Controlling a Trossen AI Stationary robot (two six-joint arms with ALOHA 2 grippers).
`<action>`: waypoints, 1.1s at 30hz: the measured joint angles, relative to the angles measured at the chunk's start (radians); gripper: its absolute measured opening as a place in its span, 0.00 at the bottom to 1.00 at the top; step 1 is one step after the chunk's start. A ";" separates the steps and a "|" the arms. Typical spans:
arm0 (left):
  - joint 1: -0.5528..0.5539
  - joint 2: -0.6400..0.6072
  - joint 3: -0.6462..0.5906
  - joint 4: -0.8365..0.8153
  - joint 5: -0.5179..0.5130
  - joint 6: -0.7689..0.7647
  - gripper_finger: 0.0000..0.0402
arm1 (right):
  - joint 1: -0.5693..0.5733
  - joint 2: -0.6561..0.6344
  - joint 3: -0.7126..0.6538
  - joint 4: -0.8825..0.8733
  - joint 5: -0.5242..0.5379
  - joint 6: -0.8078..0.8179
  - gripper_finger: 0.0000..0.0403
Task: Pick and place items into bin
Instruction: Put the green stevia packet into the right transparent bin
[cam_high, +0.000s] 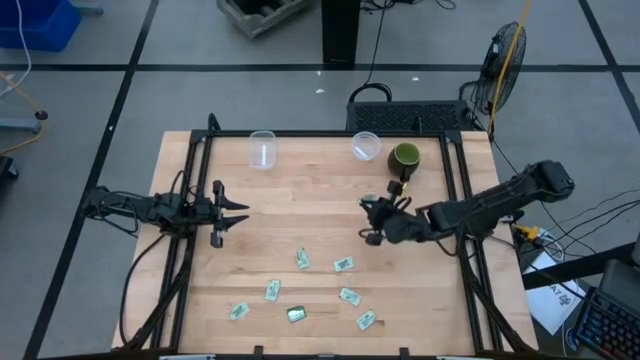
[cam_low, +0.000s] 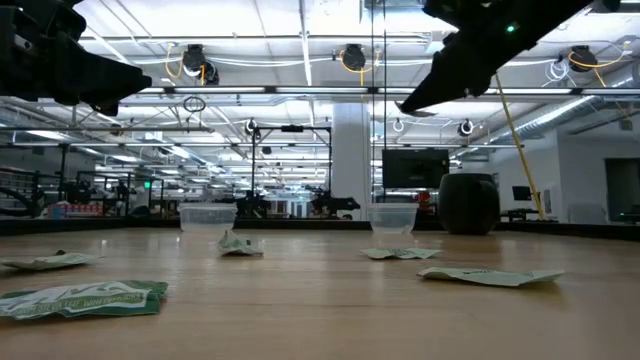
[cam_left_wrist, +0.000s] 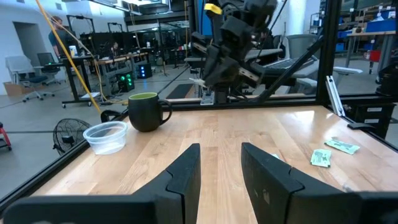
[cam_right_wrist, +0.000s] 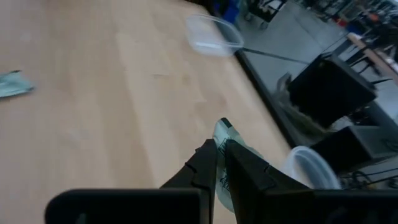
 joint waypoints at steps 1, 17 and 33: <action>0.000 0.000 0.000 0.000 0.000 0.000 0.30 | -0.016 0.000 0.000 0.005 0.000 -0.017 0.06; 0.000 0.000 0.000 0.000 0.000 0.000 0.30 | -0.299 0.000 0.000 0.231 -0.066 -0.282 0.06; 0.000 0.000 0.000 0.000 0.000 0.000 0.30 | -0.628 0.005 0.001 0.336 -0.375 -0.299 0.06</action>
